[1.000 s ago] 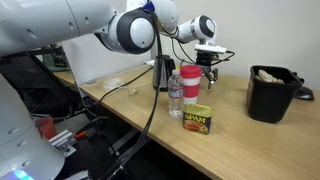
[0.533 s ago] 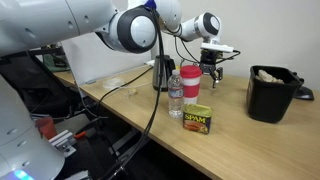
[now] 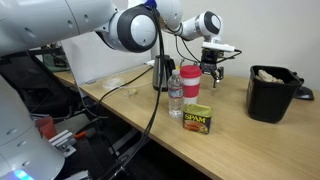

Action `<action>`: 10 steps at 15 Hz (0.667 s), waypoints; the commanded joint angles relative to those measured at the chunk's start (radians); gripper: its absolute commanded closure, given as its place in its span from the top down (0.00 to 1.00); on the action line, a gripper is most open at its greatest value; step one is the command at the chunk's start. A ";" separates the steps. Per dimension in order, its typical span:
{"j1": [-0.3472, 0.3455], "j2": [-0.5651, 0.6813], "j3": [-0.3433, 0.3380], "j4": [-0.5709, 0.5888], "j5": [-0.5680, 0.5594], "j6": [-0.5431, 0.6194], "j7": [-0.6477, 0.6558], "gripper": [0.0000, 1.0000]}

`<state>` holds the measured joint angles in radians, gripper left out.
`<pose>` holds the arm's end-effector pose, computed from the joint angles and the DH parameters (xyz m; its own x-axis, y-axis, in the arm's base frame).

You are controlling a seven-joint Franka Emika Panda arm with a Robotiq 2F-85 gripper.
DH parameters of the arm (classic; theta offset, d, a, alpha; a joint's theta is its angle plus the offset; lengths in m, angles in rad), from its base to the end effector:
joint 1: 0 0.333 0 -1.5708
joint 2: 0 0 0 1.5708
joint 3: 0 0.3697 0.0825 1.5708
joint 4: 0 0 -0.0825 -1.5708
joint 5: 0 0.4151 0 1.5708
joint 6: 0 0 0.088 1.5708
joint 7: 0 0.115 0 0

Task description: Move the pink and white coffee cup to the right side of the table

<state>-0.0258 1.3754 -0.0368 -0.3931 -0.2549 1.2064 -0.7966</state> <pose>0.8142 -0.0672 0.1849 0.5776 0.5904 -0.5638 0.6163 -0.7683 -0.1732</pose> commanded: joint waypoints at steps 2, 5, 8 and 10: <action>0.000 0.000 0.000 0.000 0.000 0.000 0.000 1.00; -0.022 -0.017 0.037 0.042 0.047 0.024 0.017 1.00; -0.006 -0.090 0.034 0.037 0.108 0.060 0.036 1.00; 0.001 -0.145 0.041 0.041 0.133 0.071 0.042 1.00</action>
<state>-0.0212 1.2870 -0.0135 -0.3416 -0.1671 1.2565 -0.7706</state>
